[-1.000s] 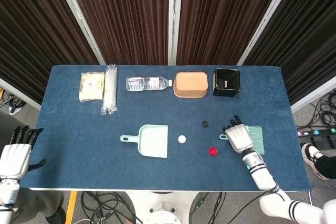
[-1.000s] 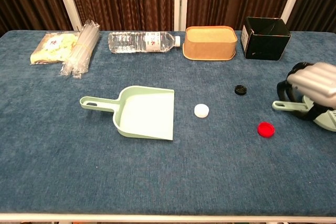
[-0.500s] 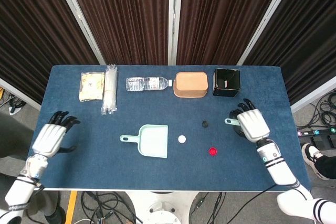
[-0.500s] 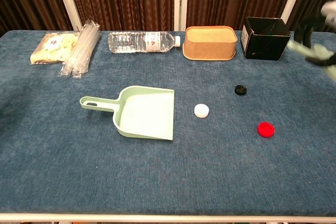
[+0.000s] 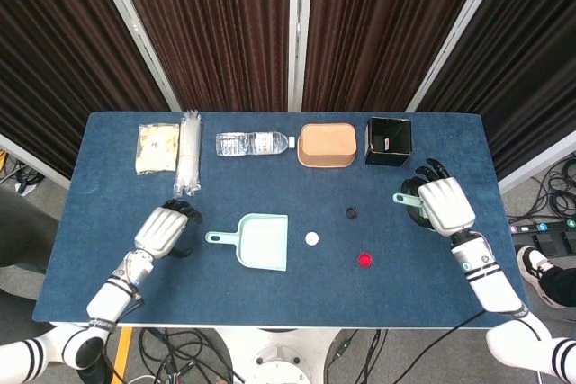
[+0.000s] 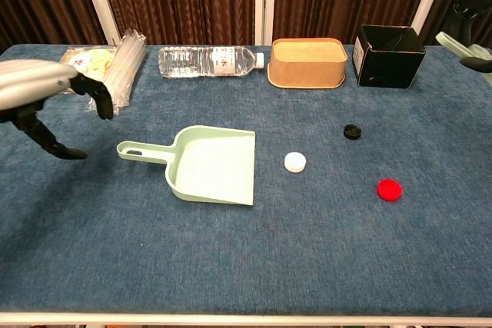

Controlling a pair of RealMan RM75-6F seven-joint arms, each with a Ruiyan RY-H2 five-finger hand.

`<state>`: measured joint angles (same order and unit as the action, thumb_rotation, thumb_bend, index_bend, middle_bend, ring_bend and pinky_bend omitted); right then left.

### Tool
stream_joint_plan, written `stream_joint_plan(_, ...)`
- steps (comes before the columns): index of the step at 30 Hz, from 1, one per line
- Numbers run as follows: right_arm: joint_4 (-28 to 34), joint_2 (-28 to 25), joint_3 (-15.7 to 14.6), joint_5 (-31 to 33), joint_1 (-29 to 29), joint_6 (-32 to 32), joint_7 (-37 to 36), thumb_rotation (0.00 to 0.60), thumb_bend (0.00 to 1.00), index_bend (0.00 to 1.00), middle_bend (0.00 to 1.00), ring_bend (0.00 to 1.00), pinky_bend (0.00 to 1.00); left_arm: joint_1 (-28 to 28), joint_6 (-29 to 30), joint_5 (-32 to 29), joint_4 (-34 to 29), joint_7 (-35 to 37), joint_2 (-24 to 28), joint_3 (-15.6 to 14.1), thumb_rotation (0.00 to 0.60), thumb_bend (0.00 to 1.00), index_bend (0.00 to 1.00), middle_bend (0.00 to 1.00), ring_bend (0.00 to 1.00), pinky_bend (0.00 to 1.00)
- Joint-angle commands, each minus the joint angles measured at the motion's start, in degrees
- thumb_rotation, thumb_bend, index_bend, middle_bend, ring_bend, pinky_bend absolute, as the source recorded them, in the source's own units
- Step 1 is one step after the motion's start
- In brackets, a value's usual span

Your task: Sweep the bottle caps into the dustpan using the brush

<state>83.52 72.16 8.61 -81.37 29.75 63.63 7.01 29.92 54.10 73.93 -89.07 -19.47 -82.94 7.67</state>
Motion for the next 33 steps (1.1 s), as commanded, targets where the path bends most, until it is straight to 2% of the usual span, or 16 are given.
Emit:
stream_joint_plan(1,-0.7,0.3,-0.3,0.0,0.1,-0.3,-0.6,0.600,0.33,0.62,0.57,0.23,0.14,2.3,-0.8,-5.0,0.7,-8.4,-3.9,-0.4,0.600,0.19,0.38,0.36,0.23,0.22)
stream_joint_plan(6,-1.7,0.8,-0.7,0.0,0.2,-0.5,-1.6,0.600,0.33,0.62,0.57,0.23,0.14,4.0,-0.8,-9.4,0.5,-13.3,-6.6,-0.4,0.600,0.21,0.41,0.40,0.27,0.23)
stream_joint_plan(13,-2.6,1.0,-1.0,0.0,0.0,-0.3,-2.4,0.600,0.33,0.62,0.58,0.23,0.14,6.7,-0.5,-14.5,0.6,-17.9,-9.1,0.4,0.600,0.22,0.41,0.41,0.27,0.23)
stream_joint_plan(20,-2.8,1.2,-1.4,0.1,0.0,-0.5,-2.7,0.600,0.33,0.62,0.58,0.23,0.14,9.2,-0.6,-18.8,0.6,-20.2,-10.3,0.7,0.600,0.23,0.41,0.42,0.28,0.23)
stream_joint_plan(33,-3.6,1.6,-1.9,0.0,0.0,-0.6,-3.1,0.600,0.33,0.62,0.58,0.23,0.14,11.7,0.0,-22.0,-1.1,-20.7,-10.0,-0.2,0.600,0.28,0.43,0.45,0.32,0.23)
